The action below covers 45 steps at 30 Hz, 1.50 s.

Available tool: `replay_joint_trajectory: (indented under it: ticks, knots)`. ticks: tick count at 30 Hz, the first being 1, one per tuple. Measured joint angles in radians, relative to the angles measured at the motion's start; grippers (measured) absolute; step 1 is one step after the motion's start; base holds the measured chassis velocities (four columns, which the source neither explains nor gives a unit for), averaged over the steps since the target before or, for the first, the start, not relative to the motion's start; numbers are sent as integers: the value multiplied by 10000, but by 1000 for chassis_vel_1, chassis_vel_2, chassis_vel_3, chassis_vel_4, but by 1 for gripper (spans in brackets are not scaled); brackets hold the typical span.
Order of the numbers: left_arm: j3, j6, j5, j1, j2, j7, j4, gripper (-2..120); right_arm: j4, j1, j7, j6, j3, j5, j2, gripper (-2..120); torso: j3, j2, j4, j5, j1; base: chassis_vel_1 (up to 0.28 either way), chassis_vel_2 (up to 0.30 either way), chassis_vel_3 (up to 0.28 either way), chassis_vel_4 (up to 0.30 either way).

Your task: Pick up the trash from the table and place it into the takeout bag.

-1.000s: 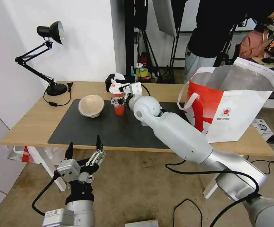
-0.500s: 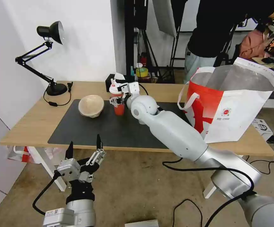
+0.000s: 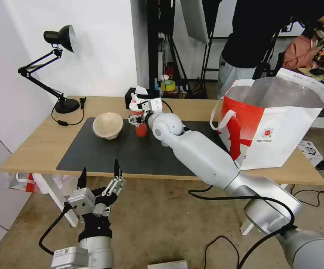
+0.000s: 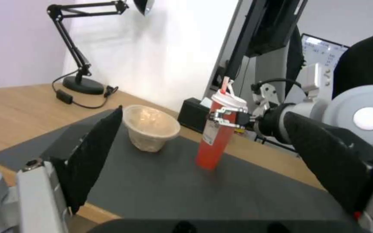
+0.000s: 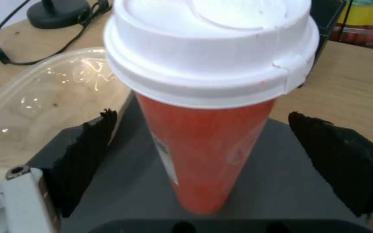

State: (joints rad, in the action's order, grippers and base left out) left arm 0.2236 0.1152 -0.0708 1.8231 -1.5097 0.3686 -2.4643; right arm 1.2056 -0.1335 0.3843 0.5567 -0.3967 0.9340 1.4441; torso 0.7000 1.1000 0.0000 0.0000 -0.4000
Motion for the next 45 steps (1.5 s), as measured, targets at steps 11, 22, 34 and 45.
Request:
replay_joint_trajectory:
  ticks: [11, 22, 34, 45]
  knots:
    - [-6, 20, 9, -6, -4, -10, 2, 100, -369, -29, -372, -160, 57, -135, 196, 100, -1, 0, 0, 0, 1, 0, 0, 0, 0]
    - [-46, 58, 25, -1, -24, -16, 21, 100, -756, -107, -889, -433, 138, -252, 301, 67, -1, 0, 0, 0, 1, 0, 0, 0, 0]
    - [-129, 64, 55, -98, -118, -29, 186, 100, -801, -132, -1049, -523, 233, -249, -11, 25, 0, 0, 0, 0, 1, 0, 0, 0, 0]
    - [-138, 63, 67, -106, -122, -35, 199, 100, -783, -140, -1055, -533, 235, -240, -42, 4, 0, 0, 0, 0, 1, 0, 0, 0, 0]
